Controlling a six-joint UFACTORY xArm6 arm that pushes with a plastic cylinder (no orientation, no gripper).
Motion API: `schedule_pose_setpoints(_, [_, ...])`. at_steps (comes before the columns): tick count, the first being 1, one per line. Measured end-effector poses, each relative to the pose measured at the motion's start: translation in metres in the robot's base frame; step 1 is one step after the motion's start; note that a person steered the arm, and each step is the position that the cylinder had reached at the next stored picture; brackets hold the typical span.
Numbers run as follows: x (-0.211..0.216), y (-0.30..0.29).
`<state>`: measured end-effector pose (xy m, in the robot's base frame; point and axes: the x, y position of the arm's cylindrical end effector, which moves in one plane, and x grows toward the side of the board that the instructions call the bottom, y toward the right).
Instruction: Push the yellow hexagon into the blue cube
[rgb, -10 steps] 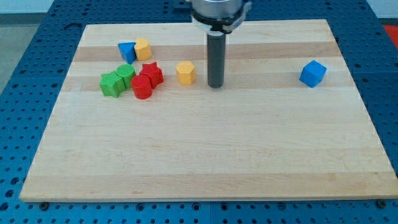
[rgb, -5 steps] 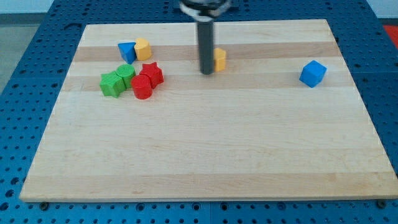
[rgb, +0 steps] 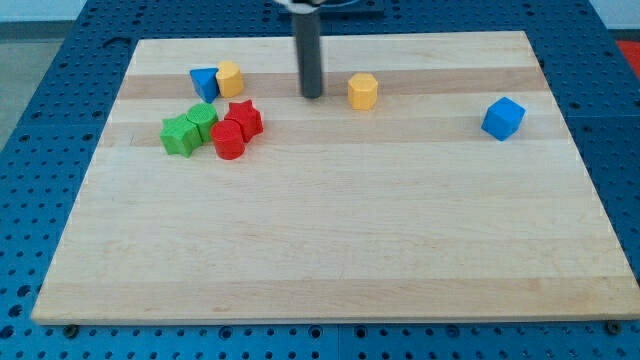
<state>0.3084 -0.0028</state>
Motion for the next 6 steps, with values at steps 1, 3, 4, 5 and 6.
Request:
schedule_pose_setpoints(1, [0.01,0.074])
schedule_pose_setpoints(3, [0.019,0.1])
schedule_pose_setpoints(4, [0.027,0.097])
schedule_pose_setpoints(5, [0.05,0.106])
schedule_pose_setpoints(6, [0.066,0.125])
